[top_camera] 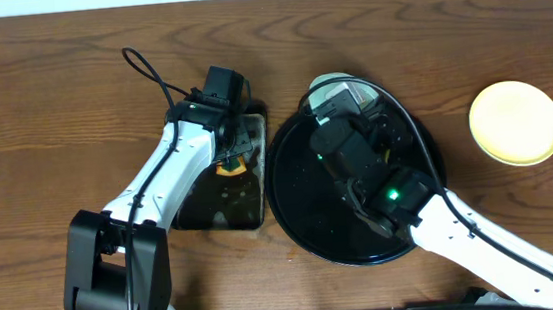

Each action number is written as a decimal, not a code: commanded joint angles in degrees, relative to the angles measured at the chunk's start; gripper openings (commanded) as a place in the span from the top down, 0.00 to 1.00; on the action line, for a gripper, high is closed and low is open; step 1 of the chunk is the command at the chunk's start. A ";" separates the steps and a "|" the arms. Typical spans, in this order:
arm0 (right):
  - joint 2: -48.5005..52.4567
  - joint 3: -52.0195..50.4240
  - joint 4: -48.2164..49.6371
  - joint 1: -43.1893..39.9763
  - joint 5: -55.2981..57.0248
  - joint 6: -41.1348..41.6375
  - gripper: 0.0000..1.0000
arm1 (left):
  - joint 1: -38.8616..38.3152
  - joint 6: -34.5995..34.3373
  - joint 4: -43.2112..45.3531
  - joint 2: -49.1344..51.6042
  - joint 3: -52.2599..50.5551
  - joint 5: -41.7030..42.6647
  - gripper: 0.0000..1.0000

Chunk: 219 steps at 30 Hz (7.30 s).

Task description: Clean dirty plates on tray and stack at the side

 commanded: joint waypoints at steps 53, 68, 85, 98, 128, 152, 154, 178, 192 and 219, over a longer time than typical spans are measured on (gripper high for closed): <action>1.88 0.76 -8.26 -60.59 -39.15 40.63 0.99 | 0.13 0.96 -0.44 -0.55 -0.48 -0.70 0.90; 12.87 0.76 -2.64 -73.53 -45.92 40.81 0.99 | 0.13 0.98 -0.61 -0.55 -0.48 -0.70 0.90; 13.00 0.74 -5.81 -73.16 -56.26 40.70 0.70 | 0.13 0.98 -0.59 -0.55 -0.48 -0.72 0.90; 13.00 0.74 -9.77 -65.53 -63.10 31.93 0.64 | 0.15 11.80 2.23 0.31 -1.36 -0.72 0.91; 12.94 3.65 -14.88 -37.64 -65.18 18.43 0.01 | 0.28 14.23 1.14 -7.52 -0.79 2.51 0.32; -6.80 6.23 -27.65 -37.44 -63.67 17.46 0.01 | 7.10 10.80 -13.86 -33.48 -5.25 4.70 0.23; -12.41 2.80 -25.22 -37.44 -63.23 17.40 0.01 | 6.21 10.78 -12.37 -37.92 -8.07 4.70 0.17; -33.18 -3.82 -31.74 -37.46 -60.26 17.62 0.01 | 5.79 10.36 -10.67 -58.25 -17.51 2.51 0.15; -33.18 -3.82 -39.04 -37.46 -60.26 17.62 0.01 | 5.79 10.34 -10.67 -58.25 -17.51 2.51 0.15; -72.61 -43.95 13.64 -37.51 -61.11 17.62 0.01 | 5.79 10.34 -10.67 -58.25 -17.51 2.51 0.15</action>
